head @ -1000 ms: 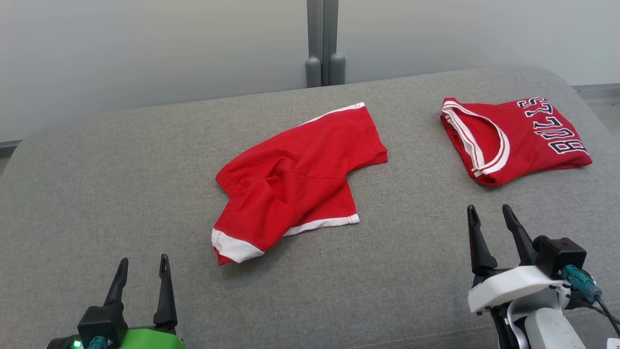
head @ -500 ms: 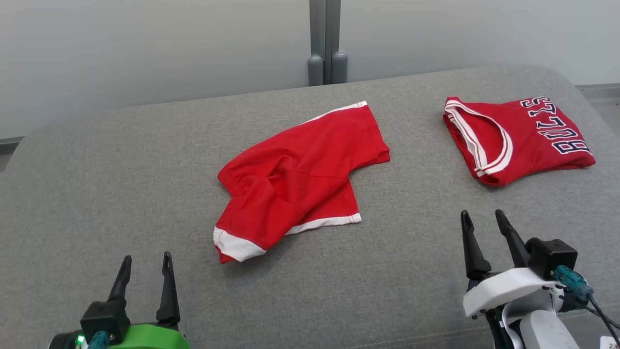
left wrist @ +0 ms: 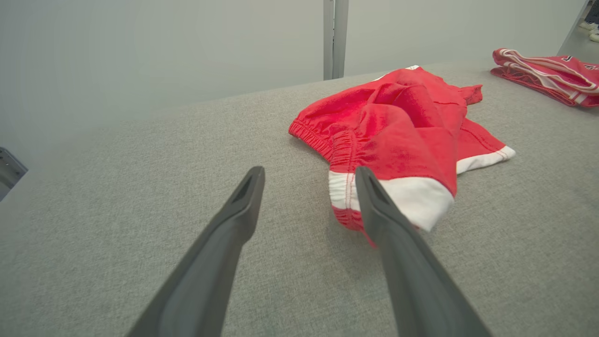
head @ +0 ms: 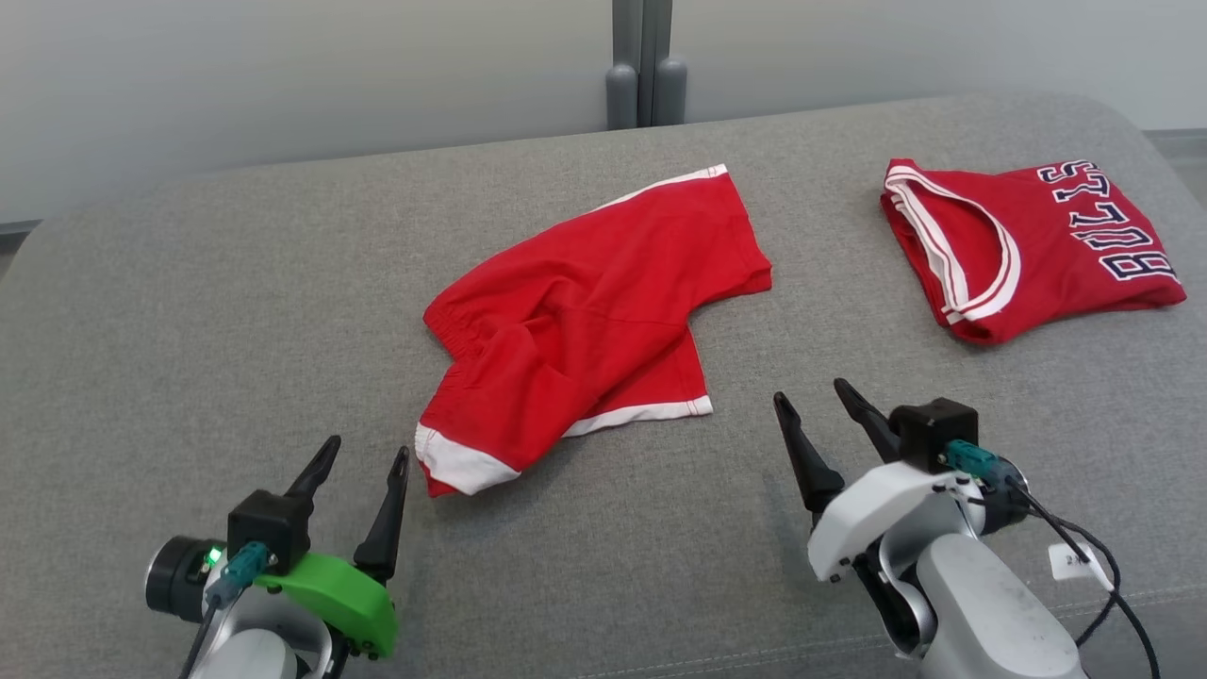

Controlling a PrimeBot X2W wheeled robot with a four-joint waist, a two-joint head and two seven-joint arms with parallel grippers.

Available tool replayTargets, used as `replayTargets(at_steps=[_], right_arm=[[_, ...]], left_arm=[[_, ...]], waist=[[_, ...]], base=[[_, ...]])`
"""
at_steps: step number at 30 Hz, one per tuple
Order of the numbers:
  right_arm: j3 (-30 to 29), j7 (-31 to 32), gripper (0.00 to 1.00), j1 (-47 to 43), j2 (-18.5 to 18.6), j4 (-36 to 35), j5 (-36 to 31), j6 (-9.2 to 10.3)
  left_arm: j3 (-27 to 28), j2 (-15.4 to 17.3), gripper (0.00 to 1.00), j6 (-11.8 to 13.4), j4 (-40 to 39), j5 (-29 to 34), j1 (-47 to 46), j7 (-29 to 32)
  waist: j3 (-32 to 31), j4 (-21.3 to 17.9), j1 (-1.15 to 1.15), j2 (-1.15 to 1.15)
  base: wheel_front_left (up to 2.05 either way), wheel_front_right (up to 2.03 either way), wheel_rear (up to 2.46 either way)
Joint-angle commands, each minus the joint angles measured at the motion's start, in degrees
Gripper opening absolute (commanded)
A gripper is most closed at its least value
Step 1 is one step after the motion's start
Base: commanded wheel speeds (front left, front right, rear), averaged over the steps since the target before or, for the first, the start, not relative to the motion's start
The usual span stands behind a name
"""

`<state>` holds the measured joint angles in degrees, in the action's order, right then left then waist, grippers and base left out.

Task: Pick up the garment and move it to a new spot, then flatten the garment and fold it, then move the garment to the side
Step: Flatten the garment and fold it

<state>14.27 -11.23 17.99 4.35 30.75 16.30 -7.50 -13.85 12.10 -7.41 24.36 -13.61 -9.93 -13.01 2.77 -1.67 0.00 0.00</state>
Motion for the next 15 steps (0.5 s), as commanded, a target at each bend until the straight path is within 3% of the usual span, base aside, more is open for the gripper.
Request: replayTargets(at_steps=[1,7,15], right_arm=[[0.9,-0.3,1.0,1.6,0.1,1.1,0.3,0.02],[6.0,-1.6,1.0,8.8,-0.3,9.2,2.0,0.02],[11.5,-3.1,1.0,15.7,-1.0,18.7,4.1,0.02]], left_arm=[[-1.0,1.2,1.0,0.0,0.7,-1.3,-2.0,-0.2],[-8.5,4.6,1.0,-0.1,5.5,-6.5,-8.0,-0.6],[-18.3,6.6,1.0,-0.1,10.2,-12.2,-14.8,-1.1]], waist=[[1.5,0.3,0.0,0.0],[4.8,0.6,0.0,0.0],[7.9,1.7,0.0,0.0]], base=[[0.0,0.0,0.0],[0.0,0.0,0.0],[0.0,0.0,0.0]])
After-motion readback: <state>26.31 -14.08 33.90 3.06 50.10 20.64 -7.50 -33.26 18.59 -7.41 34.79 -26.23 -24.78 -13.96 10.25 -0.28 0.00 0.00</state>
